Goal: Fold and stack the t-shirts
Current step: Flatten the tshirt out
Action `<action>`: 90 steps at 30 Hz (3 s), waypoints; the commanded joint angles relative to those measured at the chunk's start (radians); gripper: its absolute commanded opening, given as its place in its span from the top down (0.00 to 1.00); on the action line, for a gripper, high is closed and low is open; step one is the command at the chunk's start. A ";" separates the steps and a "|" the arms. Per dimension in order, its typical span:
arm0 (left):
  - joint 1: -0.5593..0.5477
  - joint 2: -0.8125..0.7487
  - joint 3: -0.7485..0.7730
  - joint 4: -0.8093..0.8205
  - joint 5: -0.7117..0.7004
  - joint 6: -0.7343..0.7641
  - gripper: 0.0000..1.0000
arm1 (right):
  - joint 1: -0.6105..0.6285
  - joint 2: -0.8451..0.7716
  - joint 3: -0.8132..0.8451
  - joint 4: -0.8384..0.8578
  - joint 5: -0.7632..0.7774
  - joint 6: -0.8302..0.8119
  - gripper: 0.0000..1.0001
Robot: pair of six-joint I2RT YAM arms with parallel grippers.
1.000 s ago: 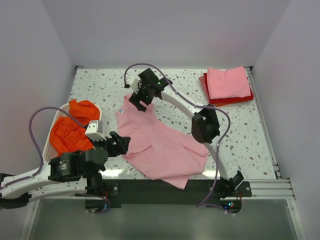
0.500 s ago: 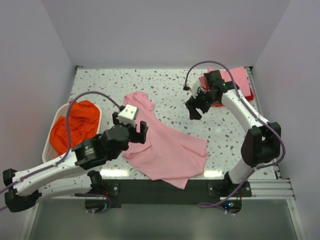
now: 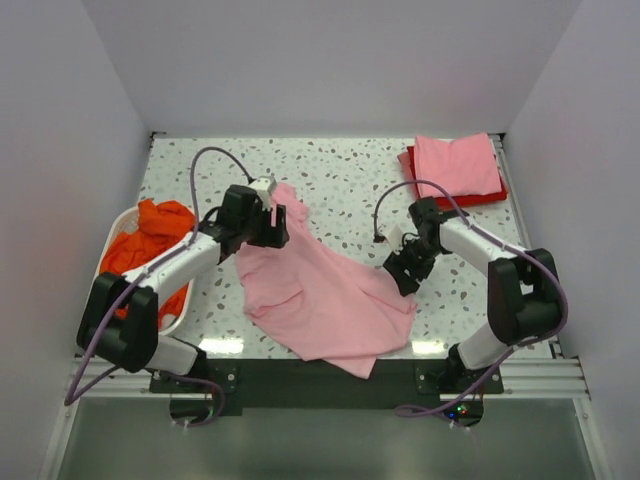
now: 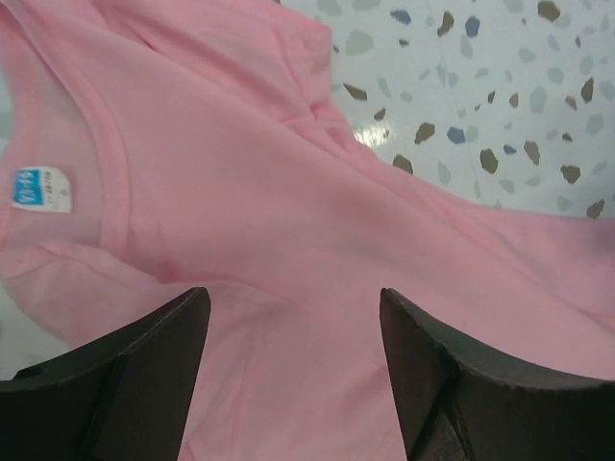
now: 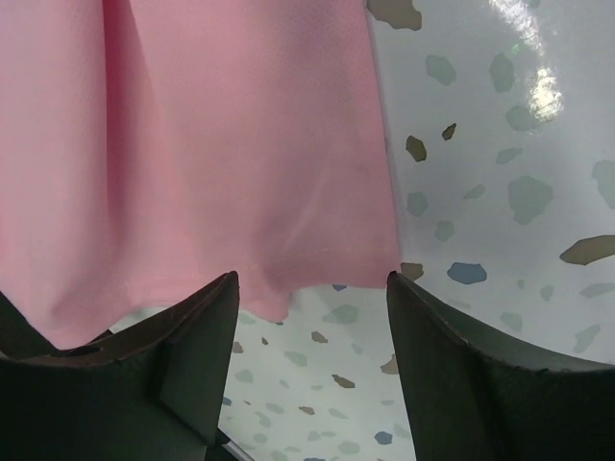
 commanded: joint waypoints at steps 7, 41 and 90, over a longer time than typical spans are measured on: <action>-0.011 0.110 -0.106 0.073 0.144 -0.137 0.34 | 0.008 0.037 -0.016 0.116 0.082 0.004 0.35; -0.025 -0.591 -0.440 -0.022 0.085 -0.523 0.39 | -0.100 0.100 0.286 0.375 0.394 0.025 1.00; -0.003 -0.183 -0.126 -0.363 0.129 -0.197 0.74 | 0.314 0.387 0.361 0.173 -0.033 0.116 0.78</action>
